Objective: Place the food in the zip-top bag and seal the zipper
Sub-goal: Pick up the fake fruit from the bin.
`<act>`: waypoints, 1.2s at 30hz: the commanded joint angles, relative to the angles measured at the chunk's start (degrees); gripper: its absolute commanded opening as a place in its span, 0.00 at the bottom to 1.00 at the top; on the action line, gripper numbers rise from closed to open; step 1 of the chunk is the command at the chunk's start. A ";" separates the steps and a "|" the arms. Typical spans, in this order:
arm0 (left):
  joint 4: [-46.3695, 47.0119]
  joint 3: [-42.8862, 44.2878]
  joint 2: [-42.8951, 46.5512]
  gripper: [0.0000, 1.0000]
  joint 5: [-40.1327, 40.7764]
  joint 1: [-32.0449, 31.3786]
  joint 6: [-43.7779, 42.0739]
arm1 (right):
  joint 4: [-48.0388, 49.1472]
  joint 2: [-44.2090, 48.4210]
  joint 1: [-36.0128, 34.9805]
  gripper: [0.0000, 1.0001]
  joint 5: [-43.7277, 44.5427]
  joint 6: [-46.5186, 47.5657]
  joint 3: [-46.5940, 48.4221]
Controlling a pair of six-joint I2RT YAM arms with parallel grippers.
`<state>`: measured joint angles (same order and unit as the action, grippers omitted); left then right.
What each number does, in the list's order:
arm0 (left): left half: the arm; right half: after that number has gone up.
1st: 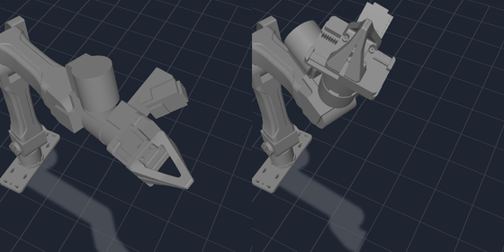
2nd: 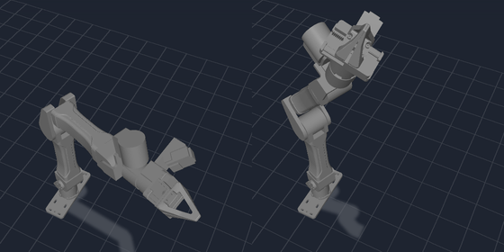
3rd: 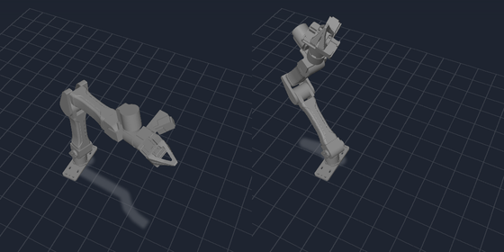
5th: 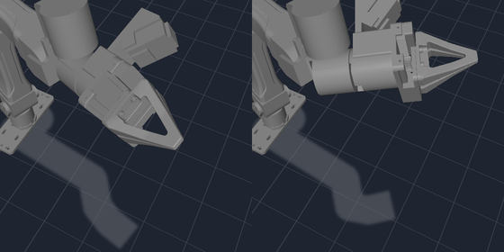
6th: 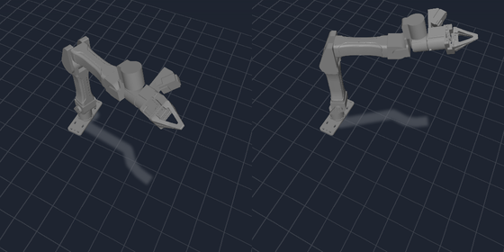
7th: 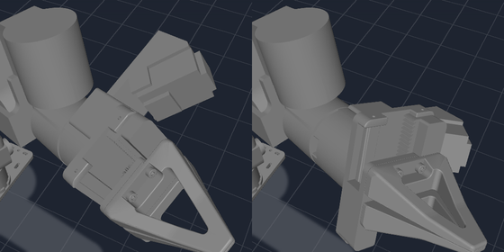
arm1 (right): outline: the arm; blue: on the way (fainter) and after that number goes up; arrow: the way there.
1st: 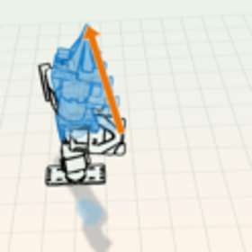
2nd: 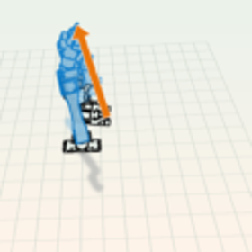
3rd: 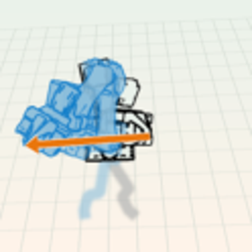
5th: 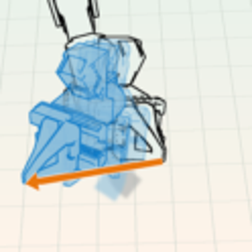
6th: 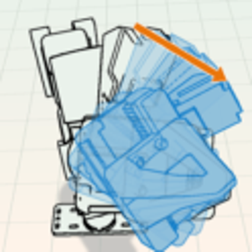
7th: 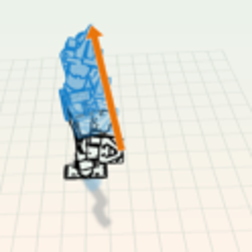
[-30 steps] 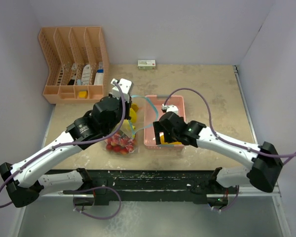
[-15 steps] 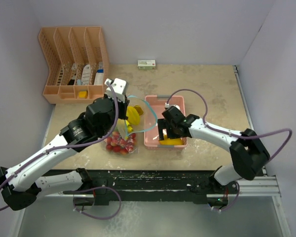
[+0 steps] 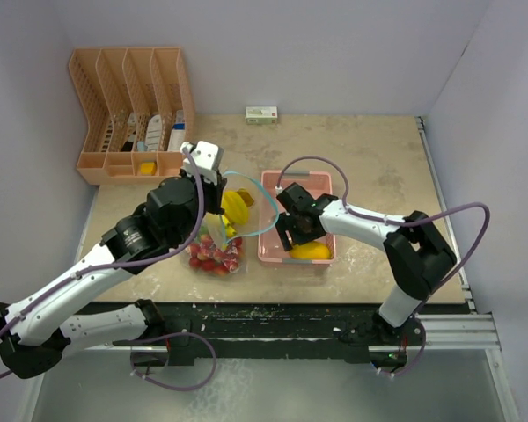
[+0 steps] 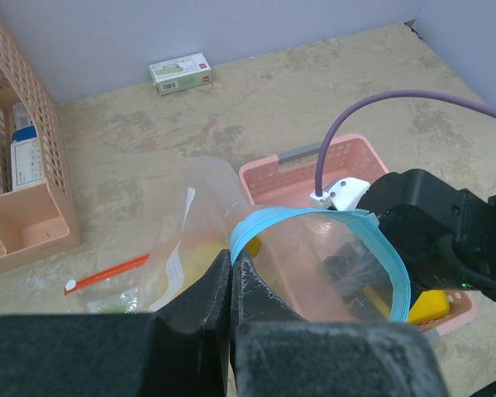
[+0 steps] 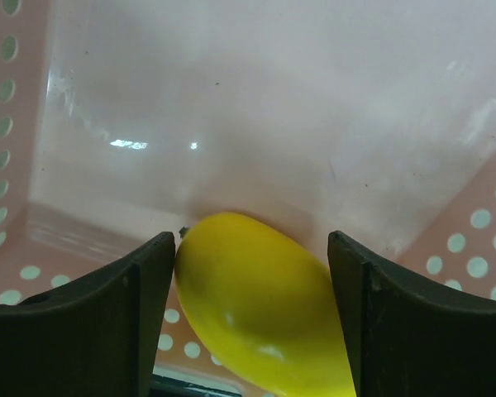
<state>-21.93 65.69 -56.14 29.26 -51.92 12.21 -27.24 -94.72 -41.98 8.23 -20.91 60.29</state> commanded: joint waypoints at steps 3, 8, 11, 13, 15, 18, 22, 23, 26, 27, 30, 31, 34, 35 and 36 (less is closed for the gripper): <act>2.62 0.57 1.65 0.00 1.28 -0.29 -0.94 | -1.70 -2.80 0.01 0.76 0.34 2.20 5.24; 2.11 0.40 2.41 0.00 1.86 -0.27 -0.58 | -7.36 -0.70 0.06 0.84 2.12 5.27 10.93; 1.92 0.36 3.29 0.00 2.58 -0.29 -0.47 | -8.82 1.37 0.06 0.94 -0.85 8.39 12.21; 1.67 0.34 4.03 0.00 2.97 -0.27 -0.48 | -9.25 2.05 0.08 0.99 -4.49 11.01 11.54; 1.61 0.16 4.69 0.00 3.43 -0.26 -0.53 | -9.54 2.00 0.10 0.99 -5.83 12.45 10.77; 1.45 -0.03 5.12 0.00 3.88 -0.28 -0.79 | -9.79 1.58 0.05 0.99 -6.63 14.42 9.30; 1.30 0.10 5.03 0.00 4.05 -0.29 -0.98 | -10.75 1.74 0.10 0.99 -6.39 16.73 7.64; 1.34 0.13 5.05 0.00 4.02 -0.29 -0.96 | -10.66 1.87 0.06 0.98 -6.46 16.87 7.61; 1.48 0.10 4.96 0.00 3.88 -0.29 -0.83 | -10.64 1.64 0.13 0.98 -8.21 17.86 7.57; 1.52 0.12 4.98 0.00 3.75 -0.29 -0.85 | -10.72 1.22 0.07 0.97 -8.29 18.06 7.52; 1.32 0.19 5.07 0.00 3.69 -0.28 -0.79 | -9.77 -0.67 0.09 0.97 -6.91 18.38 7.23; 1.25 0.15 5.04 0.00 3.70 -0.29 -0.83 | -9.62 -1.52 0.12 0.97 -7.43 18.10 7.07; 1.13 0.29 4.93 0.00 3.75 -0.29 -1.00 | -8.52 -4.17 0.11 0.97 -8.88 17.05 5.57; 1.00 0.38 4.90 0.00 3.78 -0.29 -0.96 | -8.12 -4.92 0.08 0.97 -9.28 16.62 4.78; 1.01 0.40 4.84 0.00 3.87 -0.29 -1.03 | -7.65 -5.62 0.06 0.97 -9.44 16.15 4.08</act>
<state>-22.41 65.69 -51.77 32.25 -51.92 12.21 -35.62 -97.91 -41.98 0.99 -4.27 66.85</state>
